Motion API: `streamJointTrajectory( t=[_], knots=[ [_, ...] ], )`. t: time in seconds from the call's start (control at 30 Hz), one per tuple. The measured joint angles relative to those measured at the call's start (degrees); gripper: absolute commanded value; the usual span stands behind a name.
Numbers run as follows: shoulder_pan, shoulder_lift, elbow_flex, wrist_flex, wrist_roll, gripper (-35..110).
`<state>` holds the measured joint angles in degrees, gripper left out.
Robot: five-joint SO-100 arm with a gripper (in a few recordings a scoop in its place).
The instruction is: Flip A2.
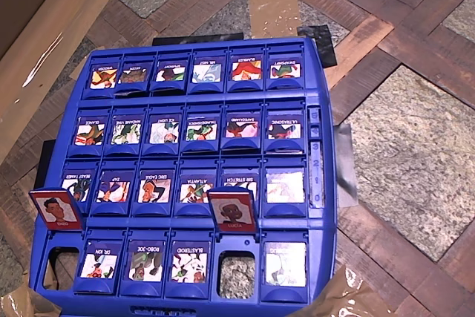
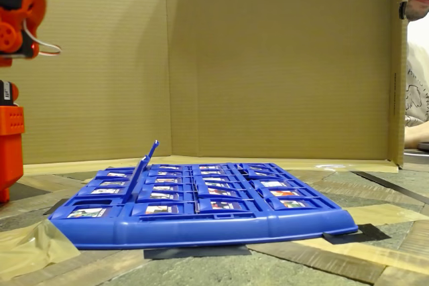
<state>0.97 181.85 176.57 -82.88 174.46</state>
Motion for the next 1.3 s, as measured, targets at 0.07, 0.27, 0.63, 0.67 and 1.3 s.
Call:
streamJointTrajectory(
  t=[0.07,0.27,0.63,0.67,1.3],
  knots=[
    [-0.09,2.2,1.49,-4.83,-0.26,0],
    [-0.53,5.01,2.46,-17.14,0.09,0],
    [-0.35,6.24,2.64,-27.33,0.09,0],
    [-0.35,6.24,2.64,-27.33,0.09,0],
    [-0.35,6.24,2.64,-27.33,0.09,0]
  ],
)
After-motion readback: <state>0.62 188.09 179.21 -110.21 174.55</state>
